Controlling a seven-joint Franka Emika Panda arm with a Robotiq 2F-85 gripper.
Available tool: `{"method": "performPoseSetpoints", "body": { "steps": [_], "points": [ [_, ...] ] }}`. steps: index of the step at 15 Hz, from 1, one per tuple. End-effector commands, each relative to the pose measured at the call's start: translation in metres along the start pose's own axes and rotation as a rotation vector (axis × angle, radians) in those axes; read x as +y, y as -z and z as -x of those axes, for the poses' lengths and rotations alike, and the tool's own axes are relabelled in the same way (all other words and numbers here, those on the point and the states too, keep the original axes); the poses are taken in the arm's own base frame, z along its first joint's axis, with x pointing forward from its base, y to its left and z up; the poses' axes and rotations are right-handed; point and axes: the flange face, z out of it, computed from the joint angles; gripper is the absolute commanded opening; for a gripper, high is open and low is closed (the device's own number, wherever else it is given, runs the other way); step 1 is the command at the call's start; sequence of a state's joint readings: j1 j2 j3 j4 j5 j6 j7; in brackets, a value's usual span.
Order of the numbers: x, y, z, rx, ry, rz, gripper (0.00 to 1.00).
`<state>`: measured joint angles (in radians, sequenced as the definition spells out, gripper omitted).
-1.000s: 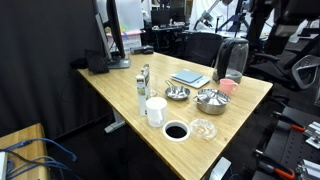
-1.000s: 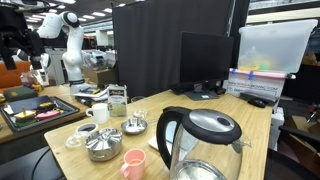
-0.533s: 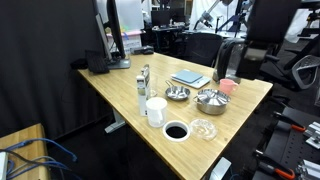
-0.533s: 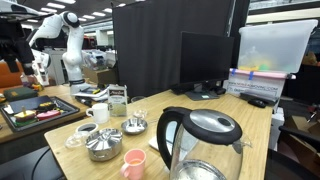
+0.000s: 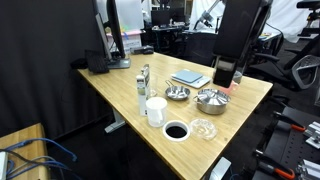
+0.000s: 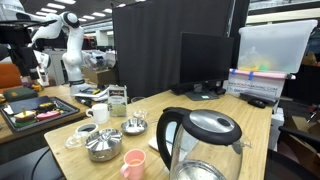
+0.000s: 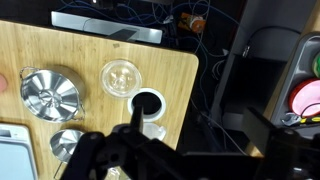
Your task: Pour the contents in the white mug onto the silver pan
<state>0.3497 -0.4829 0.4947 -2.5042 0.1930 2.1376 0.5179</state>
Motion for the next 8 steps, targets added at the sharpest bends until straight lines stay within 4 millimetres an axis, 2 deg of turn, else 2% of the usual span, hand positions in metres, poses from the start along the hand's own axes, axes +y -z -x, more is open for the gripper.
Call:
{"method": "performPoseSetpoints", "body": {
  "steps": [1, 5, 8],
  "points": [
    [0.000, 0.001, 0.000, -0.001, 0.000, 0.000, 1.00],
    [-0.016, -0.006, -0.015, 0.082, -0.143, -0.015, 1.00],
    [-0.032, -0.025, -0.022, 0.171, -0.200, 0.035, 1.00]
  ]
}}
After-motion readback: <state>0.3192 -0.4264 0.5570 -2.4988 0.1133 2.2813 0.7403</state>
